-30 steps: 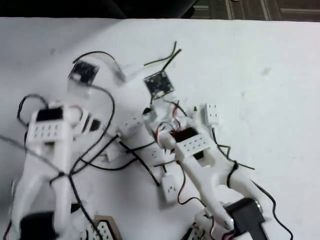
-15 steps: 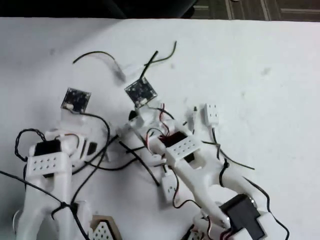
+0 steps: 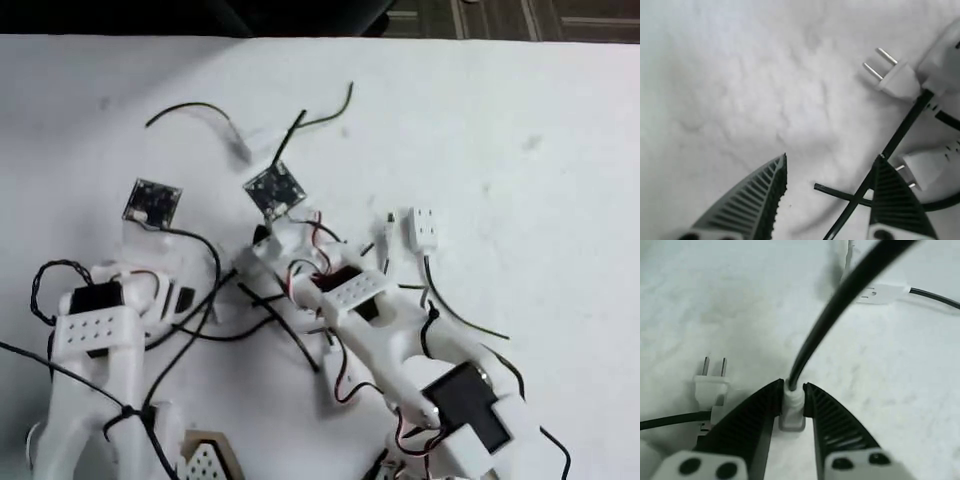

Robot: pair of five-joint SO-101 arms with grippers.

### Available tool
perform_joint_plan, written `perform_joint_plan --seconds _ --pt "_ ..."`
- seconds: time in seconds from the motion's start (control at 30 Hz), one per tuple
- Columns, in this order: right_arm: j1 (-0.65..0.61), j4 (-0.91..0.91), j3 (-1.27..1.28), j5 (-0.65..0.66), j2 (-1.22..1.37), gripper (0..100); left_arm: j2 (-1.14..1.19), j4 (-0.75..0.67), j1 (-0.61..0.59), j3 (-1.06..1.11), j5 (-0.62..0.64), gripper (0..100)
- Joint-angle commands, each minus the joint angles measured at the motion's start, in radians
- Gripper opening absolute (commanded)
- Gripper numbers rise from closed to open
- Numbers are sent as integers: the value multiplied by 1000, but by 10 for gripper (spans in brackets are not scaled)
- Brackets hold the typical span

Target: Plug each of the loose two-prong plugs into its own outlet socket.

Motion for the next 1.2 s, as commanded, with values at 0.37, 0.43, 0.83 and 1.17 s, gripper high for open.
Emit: perform_joint_plan --seconds 0.37,0.43,0.83,1.17 --pt "-12 -35 -32 9 1 17 -30 -18 -10 3 11 268" --pt "-12 -35 -32 9 1 17 -30 -18 -10 3 11 268" --pt "-21 -4 -26 87 114 17 -27 -18 -10 3 11 268" --pt "-19 150 -32 94 70 17 -27 -18 -10 3 11 268"
